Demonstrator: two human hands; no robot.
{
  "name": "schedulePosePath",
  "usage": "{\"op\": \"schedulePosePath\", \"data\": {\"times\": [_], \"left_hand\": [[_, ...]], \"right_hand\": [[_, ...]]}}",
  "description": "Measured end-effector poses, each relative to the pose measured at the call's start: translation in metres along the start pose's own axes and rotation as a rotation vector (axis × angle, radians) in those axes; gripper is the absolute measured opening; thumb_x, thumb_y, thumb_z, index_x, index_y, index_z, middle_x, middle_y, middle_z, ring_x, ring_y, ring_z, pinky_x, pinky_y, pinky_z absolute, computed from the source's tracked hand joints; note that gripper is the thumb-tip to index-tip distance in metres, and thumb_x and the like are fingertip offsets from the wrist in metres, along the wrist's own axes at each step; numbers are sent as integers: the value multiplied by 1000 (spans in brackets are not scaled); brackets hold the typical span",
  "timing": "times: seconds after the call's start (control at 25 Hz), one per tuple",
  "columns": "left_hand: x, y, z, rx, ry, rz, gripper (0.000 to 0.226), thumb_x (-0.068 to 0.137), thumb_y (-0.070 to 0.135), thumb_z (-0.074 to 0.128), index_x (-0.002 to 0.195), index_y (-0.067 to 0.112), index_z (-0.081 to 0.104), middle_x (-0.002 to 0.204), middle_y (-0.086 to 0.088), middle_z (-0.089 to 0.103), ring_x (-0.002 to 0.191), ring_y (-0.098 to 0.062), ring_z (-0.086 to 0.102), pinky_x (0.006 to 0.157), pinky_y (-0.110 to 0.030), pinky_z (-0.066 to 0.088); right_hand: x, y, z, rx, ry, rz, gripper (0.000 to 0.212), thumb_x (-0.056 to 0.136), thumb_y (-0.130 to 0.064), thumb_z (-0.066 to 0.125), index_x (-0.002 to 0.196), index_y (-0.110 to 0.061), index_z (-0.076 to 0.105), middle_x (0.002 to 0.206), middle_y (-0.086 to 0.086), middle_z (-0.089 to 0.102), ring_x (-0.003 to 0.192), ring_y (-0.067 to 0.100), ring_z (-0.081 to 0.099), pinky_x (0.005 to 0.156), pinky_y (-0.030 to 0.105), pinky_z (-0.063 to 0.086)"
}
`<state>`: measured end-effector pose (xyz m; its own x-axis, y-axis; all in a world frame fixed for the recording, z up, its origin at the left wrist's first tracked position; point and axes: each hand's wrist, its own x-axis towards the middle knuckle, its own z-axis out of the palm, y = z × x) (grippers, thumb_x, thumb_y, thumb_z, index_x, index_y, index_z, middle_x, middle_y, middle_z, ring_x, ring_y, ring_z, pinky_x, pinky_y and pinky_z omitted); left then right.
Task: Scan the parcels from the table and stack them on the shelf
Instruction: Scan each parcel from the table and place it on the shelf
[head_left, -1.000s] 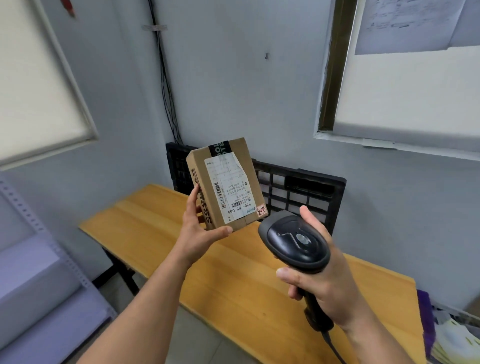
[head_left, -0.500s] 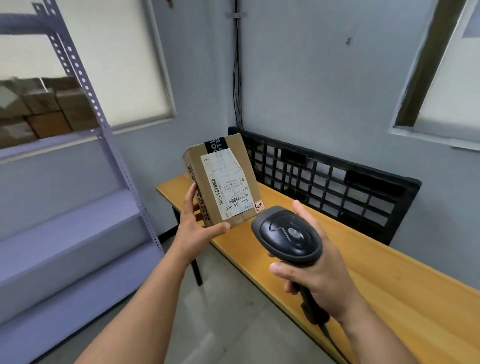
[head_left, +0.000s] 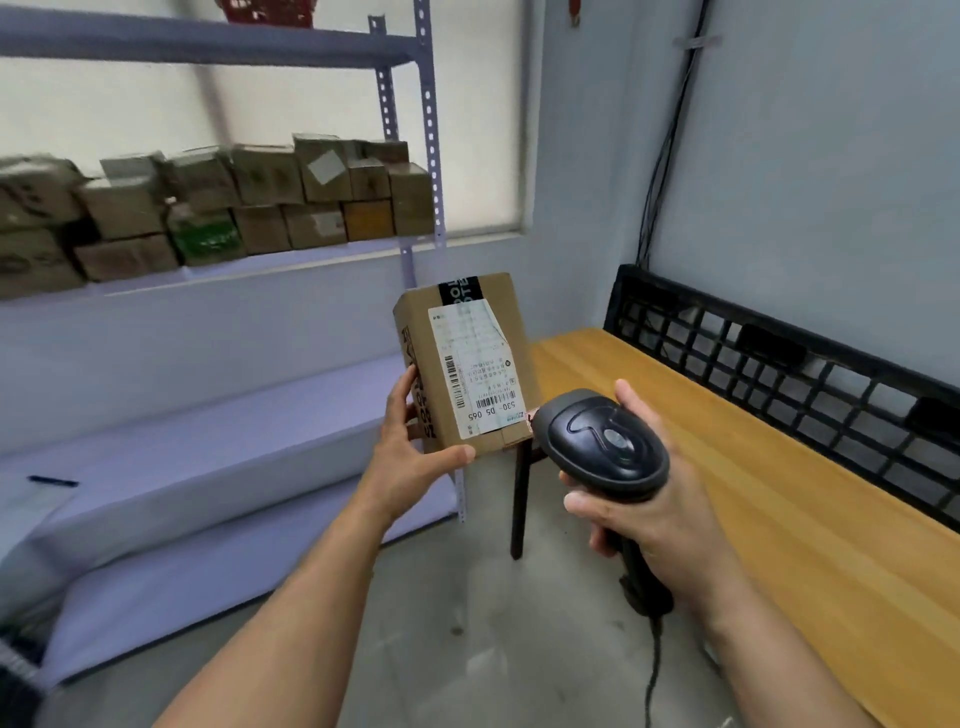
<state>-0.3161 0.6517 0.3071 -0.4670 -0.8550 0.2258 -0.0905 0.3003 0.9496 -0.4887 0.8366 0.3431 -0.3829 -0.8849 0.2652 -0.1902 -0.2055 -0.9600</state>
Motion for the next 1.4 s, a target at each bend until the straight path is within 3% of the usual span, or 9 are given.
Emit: {"op": "schedulePosePath", "data": {"times": [0.24,0.52,0.64,0.8,1.04,1.08,1.24,1.4], "left_hand": [[-19,-28,-137,54,118,-31,103,71,16,84,142,51,18,139,2,43,121,-12,49,97,-40,49],[-33,-52,-238,84,302,-84,101,75,13,81,145,47,17,136,8,41,119,-9,47,82,-20,44],[-26,-65,-275,108,381,-95,100,76,14,80,146,46,17,139,6,43,118,-9,49,80,-18,44],[-4,-79,-329,149,447,-110,96,77,16,80,144,49,20,141,5,45,119,-10,51,80,-18,45],[50,-81,-413,225,532,-122,103,60,40,80,142,55,20,140,5,48,120,-12,54,97,-42,50],[56,-81,-426,234,548,-122,103,59,41,80,142,56,20,140,5,48,119,-12,54,95,-41,52],[64,-85,-480,226,669,-106,101,65,31,80,144,50,21,139,5,49,115,-8,56,76,-14,48],[55,-90,-546,219,773,-103,105,57,44,80,145,48,23,137,6,52,119,-9,55,99,-33,46]], "right_hand": [[29,1,128,26,-144,-17,104,59,-9,91,131,-58,34,106,12,69,53,24,59,45,32,50],[71,2,226,46,-289,-12,101,59,-6,85,131,-56,36,104,14,69,50,20,58,44,30,48],[99,6,263,6,-358,-22,104,68,6,83,141,-48,32,104,14,70,52,23,59,46,32,51],[147,14,312,16,-428,-48,104,70,6,81,143,-50,30,107,9,69,53,28,60,49,36,54],[233,16,388,80,-506,-74,100,69,7,81,130,-57,34,113,12,67,52,16,61,47,29,51],[246,15,399,92,-526,-81,100,69,6,82,130,-58,35,114,12,67,53,15,62,47,29,51],[286,11,453,100,-599,-127,100,68,5,83,127,-61,35,114,12,67,54,19,62,48,29,52],[303,11,512,112,-658,-124,101,69,6,82,125,-64,36,113,13,67,52,23,60,48,31,51]]}}
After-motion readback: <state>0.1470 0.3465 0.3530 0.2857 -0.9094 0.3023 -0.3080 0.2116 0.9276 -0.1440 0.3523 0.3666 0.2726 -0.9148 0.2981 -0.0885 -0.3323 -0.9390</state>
